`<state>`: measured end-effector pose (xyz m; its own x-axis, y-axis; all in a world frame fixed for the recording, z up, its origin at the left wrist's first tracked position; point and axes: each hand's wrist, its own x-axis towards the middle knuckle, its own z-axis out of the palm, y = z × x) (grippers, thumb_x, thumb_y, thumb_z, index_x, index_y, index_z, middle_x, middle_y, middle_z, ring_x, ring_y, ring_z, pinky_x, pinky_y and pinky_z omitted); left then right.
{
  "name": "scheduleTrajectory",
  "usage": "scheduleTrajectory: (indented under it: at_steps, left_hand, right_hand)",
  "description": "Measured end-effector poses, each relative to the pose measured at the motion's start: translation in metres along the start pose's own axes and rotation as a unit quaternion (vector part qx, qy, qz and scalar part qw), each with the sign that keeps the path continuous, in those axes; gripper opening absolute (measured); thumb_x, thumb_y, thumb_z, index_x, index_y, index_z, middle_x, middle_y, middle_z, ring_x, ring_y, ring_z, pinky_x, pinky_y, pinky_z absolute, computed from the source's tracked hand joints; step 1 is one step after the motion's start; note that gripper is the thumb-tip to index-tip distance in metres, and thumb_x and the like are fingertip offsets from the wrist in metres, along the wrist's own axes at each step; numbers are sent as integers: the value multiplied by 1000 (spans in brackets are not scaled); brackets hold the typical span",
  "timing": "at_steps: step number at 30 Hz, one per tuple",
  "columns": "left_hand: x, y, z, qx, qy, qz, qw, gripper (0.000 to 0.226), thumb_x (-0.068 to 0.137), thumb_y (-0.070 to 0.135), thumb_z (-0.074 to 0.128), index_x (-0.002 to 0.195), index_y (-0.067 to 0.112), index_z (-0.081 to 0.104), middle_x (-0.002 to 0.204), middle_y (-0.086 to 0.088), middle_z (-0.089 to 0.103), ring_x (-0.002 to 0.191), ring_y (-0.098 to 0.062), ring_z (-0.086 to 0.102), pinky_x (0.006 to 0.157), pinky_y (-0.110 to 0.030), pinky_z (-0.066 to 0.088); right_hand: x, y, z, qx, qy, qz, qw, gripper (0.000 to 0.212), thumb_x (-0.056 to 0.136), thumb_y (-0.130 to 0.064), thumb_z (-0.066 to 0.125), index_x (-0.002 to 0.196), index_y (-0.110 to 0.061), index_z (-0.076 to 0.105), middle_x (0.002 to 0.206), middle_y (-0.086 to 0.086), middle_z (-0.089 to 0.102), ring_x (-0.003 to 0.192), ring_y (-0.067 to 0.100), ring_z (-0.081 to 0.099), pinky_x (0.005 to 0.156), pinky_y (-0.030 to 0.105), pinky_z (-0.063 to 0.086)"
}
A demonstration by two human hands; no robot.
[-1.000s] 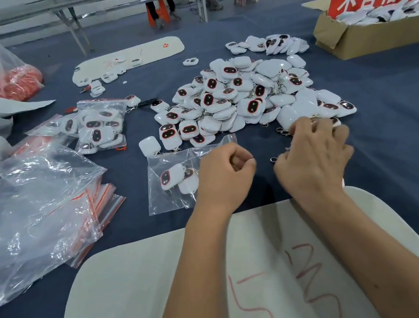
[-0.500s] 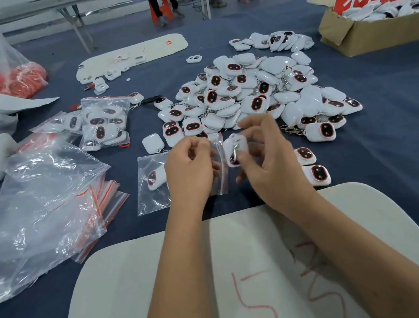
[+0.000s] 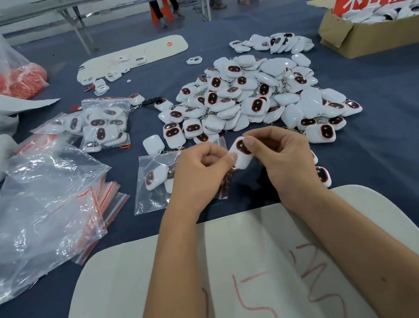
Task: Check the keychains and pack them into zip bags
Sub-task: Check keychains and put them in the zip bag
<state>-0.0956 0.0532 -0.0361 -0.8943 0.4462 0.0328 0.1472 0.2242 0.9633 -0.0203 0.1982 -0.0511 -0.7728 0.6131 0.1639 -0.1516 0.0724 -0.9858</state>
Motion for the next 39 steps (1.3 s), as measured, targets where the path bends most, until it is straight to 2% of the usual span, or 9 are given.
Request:
scheduleTrajectory:
  at_steps: [3,6,13,18,22,26,30,36,39]
  left_hand:
    - [-1,2,1,-27,-1,-8,1000,12,94,22,74,89,12,76,73,-11,74,61,-11,63,59,-23,53]
    - [-3,5,0,-74,-23,-26,997,12,97,17,72,92,6,76,78,-19,74,64,-16,67,61,-24,58]
    - [-5,7,1,-124,-39,-54,990,11,94,16,75,94,5,77,78,-11,77,71,-16,73,64,-25,60]
    - [-3,7,1,-142,-1,-50,989,8,95,9,72,90,3,74,73,-10,75,61,-15,71,56,-21,57]
    - [-3,7,-1,-158,8,-35,987,6,95,10,72,91,6,74,75,-10,76,62,-16,71,55,-22,56]
    - [-2,3,-1,-136,8,-13,991,5,96,9,71,93,9,75,84,-14,76,76,-23,76,62,-28,60]
    - [-1,2,1,-127,4,2,992,4,97,13,71,97,12,75,90,-13,77,85,-24,77,65,-28,62]
    - [0,0,2,-109,12,15,994,5,97,13,70,97,14,75,92,-13,76,85,-22,76,64,-27,61]
    - [0,0,2,-93,12,17,995,6,98,12,69,99,13,75,91,-12,76,82,-19,75,64,-27,60]
  right_hand:
    - [0,1,1,2,-21,8,1000,7,96,-22,76,92,-22,81,87,-2,81,84,14,76,80,25,59]
    - [0,0,2,11,-42,1,999,9,98,-20,73,94,-21,82,88,-1,81,82,10,74,77,21,56]
    - [-2,-2,1,0,-63,-25,998,13,98,-12,72,93,-21,81,85,-2,80,79,8,73,74,19,56]
    - [-2,-2,1,44,-62,18,997,17,106,-17,61,104,-16,77,93,8,78,81,27,69,82,52,57]
    - [-2,-4,1,37,-91,12,995,19,106,-9,57,107,-8,77,99,11,79,91,25,72,87,42,59]
    - [-2,-3,0,28,-104,-11,994,17,102,-9,64,105,-15,79,100,5,81,99,31,75,88,36,61]
    - [-2,-4,0,42,-100,-21,994,19,102,-8,64,105,-18,79,101,1,81,96,19,76,83,24,58]
    - [-3,-6,-1,27,-97,-20,995,18,102,-7,64,108,-16,79,101,1,81,99,21,75,88,28,59]
    - [-4,-7,0,25,-101,-16,994,16,101,-7,65,107,-14,79,97,1,81,92,15,75,79,19,56]
